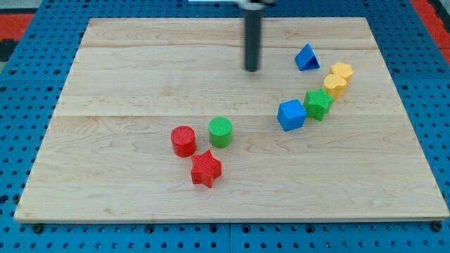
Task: Point your arm to the blue cube
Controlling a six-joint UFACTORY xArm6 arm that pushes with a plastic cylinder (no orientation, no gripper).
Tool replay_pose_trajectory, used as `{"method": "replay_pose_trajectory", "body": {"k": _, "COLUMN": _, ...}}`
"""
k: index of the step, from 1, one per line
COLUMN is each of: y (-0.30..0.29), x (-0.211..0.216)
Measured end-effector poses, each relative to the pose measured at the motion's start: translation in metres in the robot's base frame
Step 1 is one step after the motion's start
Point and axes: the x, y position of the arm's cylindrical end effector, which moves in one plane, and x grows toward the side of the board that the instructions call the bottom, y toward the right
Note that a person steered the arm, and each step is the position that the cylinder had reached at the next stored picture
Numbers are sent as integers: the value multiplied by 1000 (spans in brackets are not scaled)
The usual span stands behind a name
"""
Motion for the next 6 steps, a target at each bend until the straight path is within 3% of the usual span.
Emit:
{"method": "replay_pose_trajectory", "body": {"k": 1, "y": 73, "x": 0}}
{"method": "replay_pose_trajectory", "body": {"k": 2, "y": 76, "x": -16}}
{"method": "replay_pose_trajectory", "body": {"k": 3, "y": 90, "x": -78}}
{"method": "replay_pose_trajectory", "body": {"k": 4, "y": 86, "x": -56}}
{"method": "replay_pose_trajectory", "body": {"k": 5, "y": 48, "x": 8}}
{"method": "replay_pose_trajectory", "body": {"k": 6, "y": 25, "x": 35}}
